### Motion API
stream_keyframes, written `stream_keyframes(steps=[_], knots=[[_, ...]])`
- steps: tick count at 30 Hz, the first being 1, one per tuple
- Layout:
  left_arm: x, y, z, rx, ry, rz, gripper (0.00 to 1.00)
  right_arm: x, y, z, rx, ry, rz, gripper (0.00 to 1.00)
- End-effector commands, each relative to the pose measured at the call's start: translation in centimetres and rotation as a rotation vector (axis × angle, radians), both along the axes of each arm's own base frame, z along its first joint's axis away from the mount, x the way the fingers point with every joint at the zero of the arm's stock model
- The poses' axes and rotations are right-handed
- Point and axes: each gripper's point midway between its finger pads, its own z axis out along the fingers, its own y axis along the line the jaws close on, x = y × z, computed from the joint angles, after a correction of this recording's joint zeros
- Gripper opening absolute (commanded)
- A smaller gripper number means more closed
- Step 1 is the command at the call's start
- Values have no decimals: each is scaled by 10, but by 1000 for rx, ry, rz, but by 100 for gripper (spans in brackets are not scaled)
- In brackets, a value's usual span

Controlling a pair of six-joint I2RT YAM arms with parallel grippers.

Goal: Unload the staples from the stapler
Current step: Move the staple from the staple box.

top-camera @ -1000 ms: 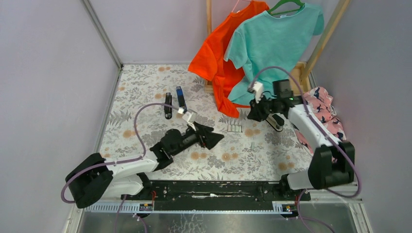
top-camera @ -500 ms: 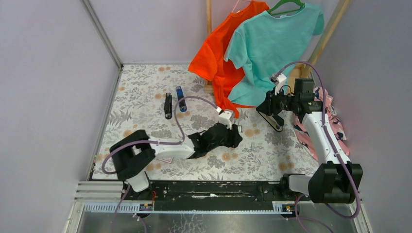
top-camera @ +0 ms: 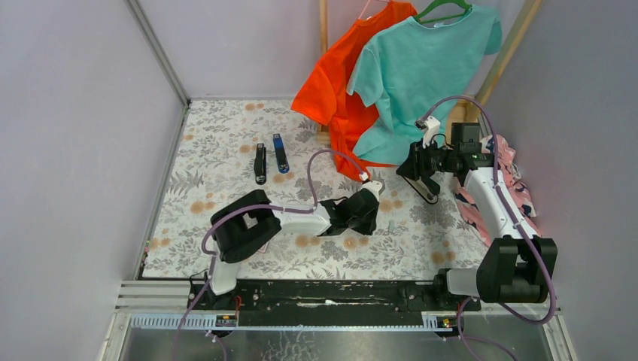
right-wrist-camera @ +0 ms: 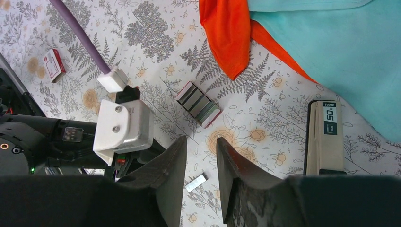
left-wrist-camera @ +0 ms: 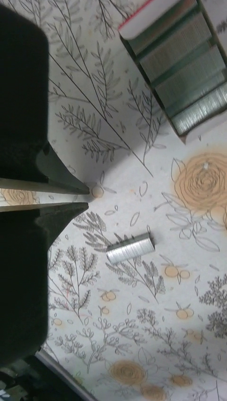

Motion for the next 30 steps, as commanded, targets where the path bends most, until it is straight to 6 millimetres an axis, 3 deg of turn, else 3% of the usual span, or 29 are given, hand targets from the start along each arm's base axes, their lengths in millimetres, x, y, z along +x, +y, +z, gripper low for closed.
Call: stream_keyframes(steps=[1, 15, 24, 28, 30], knots=[[-15, -14, -2, -7, 57, -89, 18, 5, -3, 6, -13, -32, -8, 37], [-17, -46, -5, -47, 99, -145, 18, 6, -6, 8, -28, -42, -24, 37], [-16, -72, 7, -108, 101, -197, 18, 10, -14, 10, -40, -49, -58, 37], [-11, -66, 16, -122, 56, -173, 18, 11, -22, 11, -48, -51, -82, 38], [-8, -59, 37, -159, -7, -161, 19, 11, -27, 14, -51, -59, -89, 38]])
